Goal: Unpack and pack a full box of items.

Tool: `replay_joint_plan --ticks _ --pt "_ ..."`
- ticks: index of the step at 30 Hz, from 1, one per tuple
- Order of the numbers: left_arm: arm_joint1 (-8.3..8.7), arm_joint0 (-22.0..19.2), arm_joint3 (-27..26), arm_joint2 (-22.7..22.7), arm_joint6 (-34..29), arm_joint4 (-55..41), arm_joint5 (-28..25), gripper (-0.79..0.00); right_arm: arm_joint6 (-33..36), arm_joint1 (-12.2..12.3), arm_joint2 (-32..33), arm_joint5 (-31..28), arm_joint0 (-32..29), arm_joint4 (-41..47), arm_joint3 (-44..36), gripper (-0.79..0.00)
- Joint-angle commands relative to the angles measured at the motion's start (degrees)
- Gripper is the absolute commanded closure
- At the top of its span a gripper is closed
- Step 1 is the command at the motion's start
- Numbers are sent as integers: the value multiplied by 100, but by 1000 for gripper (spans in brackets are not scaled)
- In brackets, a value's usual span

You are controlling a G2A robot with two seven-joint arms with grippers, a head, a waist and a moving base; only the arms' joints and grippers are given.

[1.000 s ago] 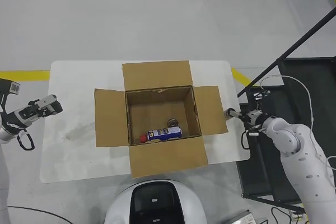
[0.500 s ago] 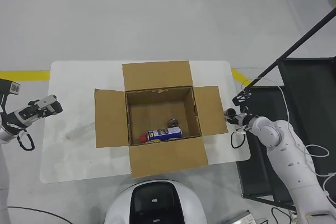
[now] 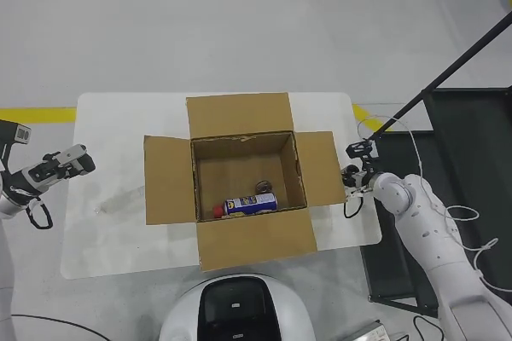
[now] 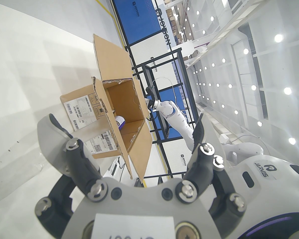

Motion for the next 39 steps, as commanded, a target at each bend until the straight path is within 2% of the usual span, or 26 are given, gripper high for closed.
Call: replay_joint_plan --ticks 1,12,17,21,28,31,35,39 --pt "0 0 0 0 0 0 0 -785 -6 -15 -47 -19 59 0 80 0" --pt "0 0 0 0 0 0 0 -785 -33 -75 -210 10 257 -62 350 0" --pt "0 0 0 0 0 0 0 -785 -129 -54 -117 -33 172 -74 64 0" --pt "0 0 0 0 0 0 0 -785 -170 51 318 -26 -222 -24 -748 0" --pt "0 0 0 0 0 0 0 -785 -26 261 1459 311 -1314 -406 -2910 0" --pt "0 0 0 0 0 0 0 -785 -44 287 1754 406 -1612 -479 -3683 0" --pt "0 0 0 0 0 0 0 -785 -164 282 1818 192 -1725 -232 -4348 0" --pt "0 0 0 0 0 0 0 -785 -118 253 1335 -271 -1426 5 -4754 0"
